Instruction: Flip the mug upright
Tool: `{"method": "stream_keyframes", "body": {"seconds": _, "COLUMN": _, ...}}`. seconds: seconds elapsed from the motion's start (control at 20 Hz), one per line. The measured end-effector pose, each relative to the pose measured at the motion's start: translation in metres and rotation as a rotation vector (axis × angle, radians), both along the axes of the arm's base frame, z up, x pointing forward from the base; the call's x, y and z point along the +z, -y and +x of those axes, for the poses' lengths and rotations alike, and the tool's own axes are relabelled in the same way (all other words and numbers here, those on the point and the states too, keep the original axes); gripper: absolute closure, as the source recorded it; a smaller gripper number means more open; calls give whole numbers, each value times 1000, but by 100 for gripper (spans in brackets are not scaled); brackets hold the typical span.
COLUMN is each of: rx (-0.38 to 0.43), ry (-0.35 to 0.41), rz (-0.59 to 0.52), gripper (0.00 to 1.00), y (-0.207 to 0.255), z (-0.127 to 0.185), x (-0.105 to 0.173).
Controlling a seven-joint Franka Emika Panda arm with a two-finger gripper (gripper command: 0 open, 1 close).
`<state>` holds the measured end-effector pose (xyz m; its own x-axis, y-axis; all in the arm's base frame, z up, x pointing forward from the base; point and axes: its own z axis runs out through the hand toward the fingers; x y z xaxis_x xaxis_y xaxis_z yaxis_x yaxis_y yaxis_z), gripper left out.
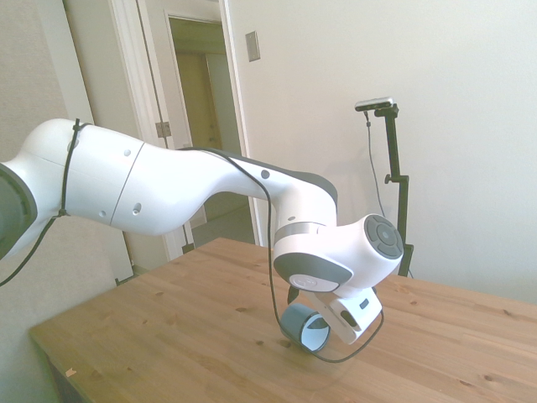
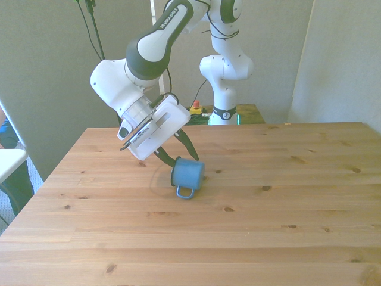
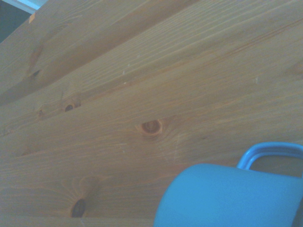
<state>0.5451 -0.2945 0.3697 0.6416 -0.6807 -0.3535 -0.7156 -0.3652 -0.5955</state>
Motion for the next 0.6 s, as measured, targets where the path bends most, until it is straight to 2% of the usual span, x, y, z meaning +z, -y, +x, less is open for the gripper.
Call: {"method": "stream_keyframes", "body": {"seconds": 0.6, "rx": 1, "ry": 2, "rz": 9, "gripper": 100, "y": 14, "z": -9, "x": -3}}
